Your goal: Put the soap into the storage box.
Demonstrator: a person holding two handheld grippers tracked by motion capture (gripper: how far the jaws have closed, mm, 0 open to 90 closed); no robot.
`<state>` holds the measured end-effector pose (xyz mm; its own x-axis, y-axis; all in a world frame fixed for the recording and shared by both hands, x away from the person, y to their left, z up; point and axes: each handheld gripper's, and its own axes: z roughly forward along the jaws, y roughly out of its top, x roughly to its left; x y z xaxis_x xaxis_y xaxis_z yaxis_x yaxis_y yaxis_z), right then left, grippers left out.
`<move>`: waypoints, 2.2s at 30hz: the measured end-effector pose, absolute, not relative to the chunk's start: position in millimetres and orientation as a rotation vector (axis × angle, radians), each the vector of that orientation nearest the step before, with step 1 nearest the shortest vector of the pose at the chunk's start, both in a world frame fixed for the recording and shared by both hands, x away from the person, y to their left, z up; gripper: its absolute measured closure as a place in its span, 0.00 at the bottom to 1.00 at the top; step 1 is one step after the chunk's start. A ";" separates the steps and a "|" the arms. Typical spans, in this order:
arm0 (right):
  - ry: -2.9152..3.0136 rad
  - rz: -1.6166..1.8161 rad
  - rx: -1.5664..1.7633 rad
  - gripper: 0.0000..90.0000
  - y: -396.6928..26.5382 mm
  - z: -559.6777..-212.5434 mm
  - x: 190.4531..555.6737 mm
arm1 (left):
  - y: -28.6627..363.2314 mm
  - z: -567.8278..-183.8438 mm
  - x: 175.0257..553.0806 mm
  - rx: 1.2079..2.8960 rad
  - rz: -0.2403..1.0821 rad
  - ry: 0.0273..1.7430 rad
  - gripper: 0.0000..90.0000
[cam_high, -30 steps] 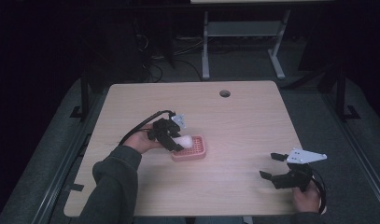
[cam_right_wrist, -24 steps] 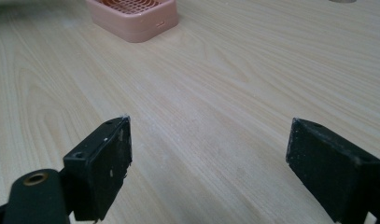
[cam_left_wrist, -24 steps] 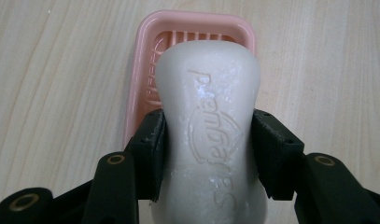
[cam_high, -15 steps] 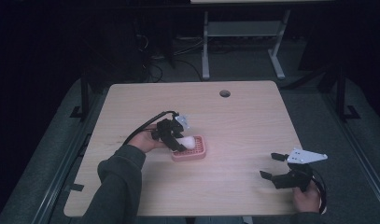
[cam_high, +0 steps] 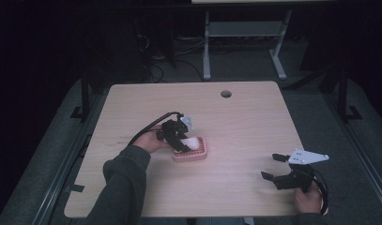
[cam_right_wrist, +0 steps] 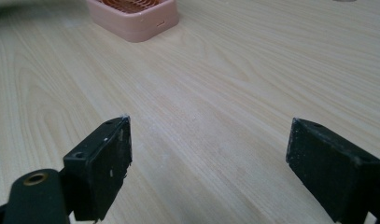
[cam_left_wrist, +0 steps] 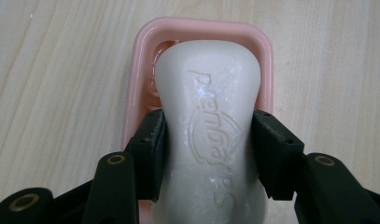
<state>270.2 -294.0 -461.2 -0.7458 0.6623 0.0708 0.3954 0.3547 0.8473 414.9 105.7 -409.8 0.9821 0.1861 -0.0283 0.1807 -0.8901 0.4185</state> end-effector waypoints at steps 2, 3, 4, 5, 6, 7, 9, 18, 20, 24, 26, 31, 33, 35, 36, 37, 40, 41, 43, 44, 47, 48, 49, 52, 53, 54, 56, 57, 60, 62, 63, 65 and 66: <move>2.337 1.341 0.941 0.15 -294.1 -461.4 270.3 | 104.2 -410.8 415.5 2.697 0.016 0.259 0.55; 2.337 1.342 0.942 0.15 -294.1 -461.5 270.4 | 103.7 -411.3 415.8 2.698 0.015 0.259 0.55; 2.336 1.342 0.942 0.15 -294.1 -461.5 270.4 | 102.7 -412.4 416.4 2.700 0.015 0.258 0.55; 2.337 1.342 0.942 0.15 -294.0 -461.6 270.5 | 102.1 -413.2 417.4 2.704 0.014 0.256 0.55; 2.337 1.342 0.941 0.15 -294.0 -461.7 270.6 | 101.5 -414.2 417.9 2.703 0.013 0.261 0.55; 2.338 1.342 0.941 0.15 -293.9 -461.8 270.6 | 100.8 -415.0 418.1 2.705 0.013 0.261 0.55; 2.336 1.342 0.942 0.15 -294.0 -461.8 270.5 | 99.6 -416.2 418.7 2.707 0.012 0.258 0.55; 2.338 1.347 0.940 0.15 -294.1 -461.9 270.5 | 95.4 -422.2 419.9 2.735 0.012 0.260 0.55; 2.337 1.347 0.940 0.15 -294.0 -461.8 270.5 | 95.2 -422.6 420.1 2.735 0.010 0.262 0.55; 2.337 1.347 0.938 0.15 -293.9 -461.6 270.3 | 94.6 -422.8 420.3 2.733 0.011 0.262 0.55; 2.337 1.348 0.939 0.15 -293.9 -461.7 270.4 | 94.4 -423.0 420.2 2.734 0.008 0.270 0.55; 2.337 1.350 0.934 0.15 -293.4 -461.2 270.1 | 94.2 -423.3 419.4 2.743 0.017 0.269 0.54; 2.339 1.349 0.936 0.15 -293.1 -461.2 270.0 | 94.4 -424.3 419.6 2.749 0.005 0.269 0.54; 2.340 1.346 0.937 0.15 -292.8 -461.2 269.9 | 94.8 -424.1 419.8 2.751 0.003 0.270 0.54; 2.338 1.347 0.935 0.15 -292.7 -461.0 269.9 | 95.0 -422.9 419.4 2.750 0.011 0.267 0.54; 2.338 1.345 0.934 0.15 -292.6 -460.7 269.8 | 95.1 -422.7 419.1 2.747 0.015 0.265 0.54; 2.339 1.346 0.933 0.15 -292.2 -460.5 269.6 | 96.0 -420.8 417.8 2.743 0.019 0.273 0.53; 2.339 1.345 0.931 0.15 -292.1 -460.5 269.7 | 96.4 -419.4 417.4 2.738 0.024 0.271 0.53; 2.341 1.346 0.931 0.15 -291.7 -460.7 269.8 | 97.4 -416.0 415.9 2.729 0.039 0.266 0.52; 2.341 1.345 0.930 0.15 -291.6 -460.8 269.9 | 97.9 -415.0 415.5 2.724 0.042 0.265 0.52; 2.342 1.345 0.927 0.15 -291.4 -460.9 270.1 | 100.4 -412.0 414.9 2.721 0.052 0.276 0.49; 2.341 1.344 0.927 0.15 -291.3 -460.8 270.0 | 101.5 -411.6 414.6 2.721 0.051 0.280 0.49; 2.342 1.343 0.927 0.15 -291.1 -460.9 270.1 | 102.5 -410.8 414.2 2.722 0.054 0.277 0.49; 2.344 1.339 0.930 0.15 -290.7 -461.0 270.2 | 105.2 -408.2 412.2 2.722 0.067 0.274 0.48; 2.345 1.339 0.930 0.15 -290.6 -461.1 270.3 | 106.1 -406.9 411.5 2.716 0.070 0.275 0.48; 2.346 1.339 0.932 0.15 -290.4 -461.1 270.2 | 107.0 -405.2 411.1 2.713 0.074 0.271 0.48; 2.347 1.338 0.931 0.15 -290.1 -461.1 270.1 | 109.0 -402.4 410.0 2.707 0.078 0.277 0.48; 2.348 1.338 0.931 0.15 -290.0 -461.1 270.2 | 110.0 -401.4 409.5 2.703 0.079 0.281 0.48; 2.350 1.336 0.930 0.15 -289.6 -461.3 270.3 | 113.6 -398.4 408.0 2.702 0.085 0.283 0.48; 2.350 1.337 0.929 0.15 -289.5 -461.2 270.3 | 115.2 -397.3 406.7 2.700 0.090 0.286 0.47; 2.350 1.337 0.930 0.15 -289.5 -461.3 270.3 | 116.0 -396.5 406.0 2.702 0.090 0.283 0.47; 2.353 1.334 0.929 0.15 -289.5 -461.4 270.6 | 116.8 -395.5 404.8 2.703 0.092 0.288 0.47; 2.354 1.332 0.928 0.15 -289.4 -461.4 270.6 | 117.4 -394.9 404.3 2.698 0.095 0.294 0.46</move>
<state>270.6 -289.4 -461.4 -0.7538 0.6536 0.0675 0.3942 0.3676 0.8423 404.3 117.4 -394.9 0.9752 0.2201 0.0219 0.1911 -0.8882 0.4179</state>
